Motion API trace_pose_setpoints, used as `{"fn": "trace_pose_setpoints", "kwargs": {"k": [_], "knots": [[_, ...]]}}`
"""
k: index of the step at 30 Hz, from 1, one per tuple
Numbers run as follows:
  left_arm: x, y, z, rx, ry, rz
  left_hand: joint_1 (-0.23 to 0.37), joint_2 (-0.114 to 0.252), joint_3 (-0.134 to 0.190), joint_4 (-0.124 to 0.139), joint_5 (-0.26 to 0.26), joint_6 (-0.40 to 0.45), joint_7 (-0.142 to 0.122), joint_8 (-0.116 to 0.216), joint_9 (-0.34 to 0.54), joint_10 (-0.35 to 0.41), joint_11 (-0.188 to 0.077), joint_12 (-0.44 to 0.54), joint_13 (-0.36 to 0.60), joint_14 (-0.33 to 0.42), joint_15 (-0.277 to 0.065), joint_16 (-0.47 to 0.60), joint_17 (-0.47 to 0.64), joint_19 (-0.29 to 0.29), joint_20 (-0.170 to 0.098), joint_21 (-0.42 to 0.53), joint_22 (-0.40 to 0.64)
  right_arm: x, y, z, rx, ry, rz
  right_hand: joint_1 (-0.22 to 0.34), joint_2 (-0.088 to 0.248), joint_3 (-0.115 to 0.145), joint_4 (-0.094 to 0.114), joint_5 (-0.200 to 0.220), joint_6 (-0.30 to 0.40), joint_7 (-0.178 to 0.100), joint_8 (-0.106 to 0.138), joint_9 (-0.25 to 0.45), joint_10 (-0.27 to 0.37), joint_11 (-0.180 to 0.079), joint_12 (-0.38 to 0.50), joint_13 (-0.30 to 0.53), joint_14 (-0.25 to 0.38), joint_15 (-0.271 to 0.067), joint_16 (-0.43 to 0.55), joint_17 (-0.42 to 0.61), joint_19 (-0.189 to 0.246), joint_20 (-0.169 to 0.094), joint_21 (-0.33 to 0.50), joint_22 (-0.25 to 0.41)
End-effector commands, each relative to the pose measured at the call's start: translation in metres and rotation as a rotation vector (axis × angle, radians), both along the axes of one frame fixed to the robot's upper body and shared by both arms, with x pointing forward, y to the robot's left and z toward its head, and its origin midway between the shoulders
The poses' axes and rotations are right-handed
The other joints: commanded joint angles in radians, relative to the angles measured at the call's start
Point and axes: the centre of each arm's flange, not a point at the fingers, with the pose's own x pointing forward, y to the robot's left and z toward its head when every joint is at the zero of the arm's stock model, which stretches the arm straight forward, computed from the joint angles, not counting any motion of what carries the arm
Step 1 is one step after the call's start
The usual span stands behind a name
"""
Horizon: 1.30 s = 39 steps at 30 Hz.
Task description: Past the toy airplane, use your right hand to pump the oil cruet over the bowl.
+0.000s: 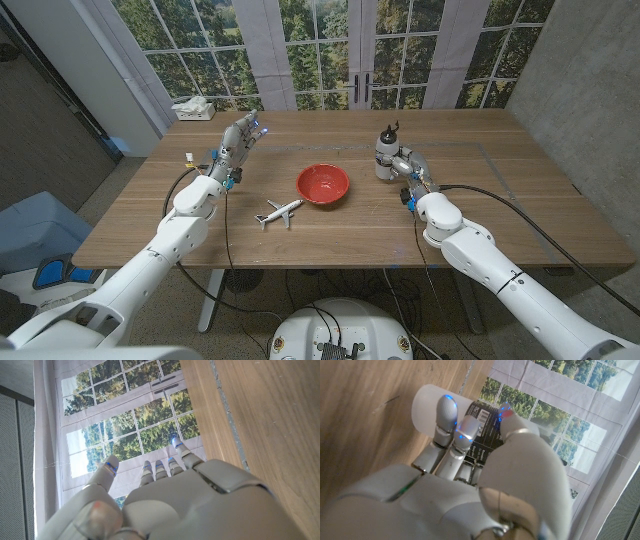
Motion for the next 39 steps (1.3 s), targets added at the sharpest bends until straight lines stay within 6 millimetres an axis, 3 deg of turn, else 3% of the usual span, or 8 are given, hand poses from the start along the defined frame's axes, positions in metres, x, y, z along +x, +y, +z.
{"fn": "trace_pose_setpoints", "kwargs": {"k": [1,16,39], "knots": [[-0.003,0.0,-0.002,0.001,-0.011,-0.008,-0.009,0.047,0.002,-0.005,0.005,0.001,-0.004,0.003,0.002,-0.004,-0.004,0.009,0.004,-0.004,-0.064,-0.003,0.002,0.009,-0.028,-0.002,0.002,-0.02,-0.006,-0.007,-0.019,0.011,-0.04,0.053,0.084,0.04,0.031,0.006,0.013,0.004,0.001,0.005,0.148,0.021,0.013,0.224,-0.008,0.001,0.006,0.0,-0.001,-0.073,0.0,0.001],[-0.004,0.002,-0.007,-0.007,-0.018,-0.019,-0.01,0.047,0.002,-0.006,0.004,0.001,-0.004,0.003,0.002,-0.003,-0.005,0.01,0.004,-0.004,-0.065,-0.003,0.002,0.01,-0.027,-0.006,0.002,-0.037,-0.003,-0.002,-0.09,0.021,-0.069,0.052,0.087,0.043,0.031,0.006,0.014,0.003,-0.005,0.006,0.152,0.02,0.015,0.25,-0.014,0.001,0.018,-0.001,-0.005,-0.073,-0.001,0.0],[-0.006,0.007,-0.021,-0.041,-0.045,-0.042,-0.011,0.048,0.002,-0.006,0.005,0.002,-0.004,0.003,0.001,-0.004,-0.005,0.01,0.004,-0.004,-0.065,-0.003,0.002,0.014,-0.026,-0.014,0.002,-0.057,0.025,0.027,-0.352,0.037,-0.137,0.052,0.092,0.049,0.031,0.006,0.015,-0.004,-0.011,0.006,0.157,0.02,0.017,0.275,-0.023,0.002,0.028,-0.002,-0.012,-0.074,-0.006,-0.01]]}}
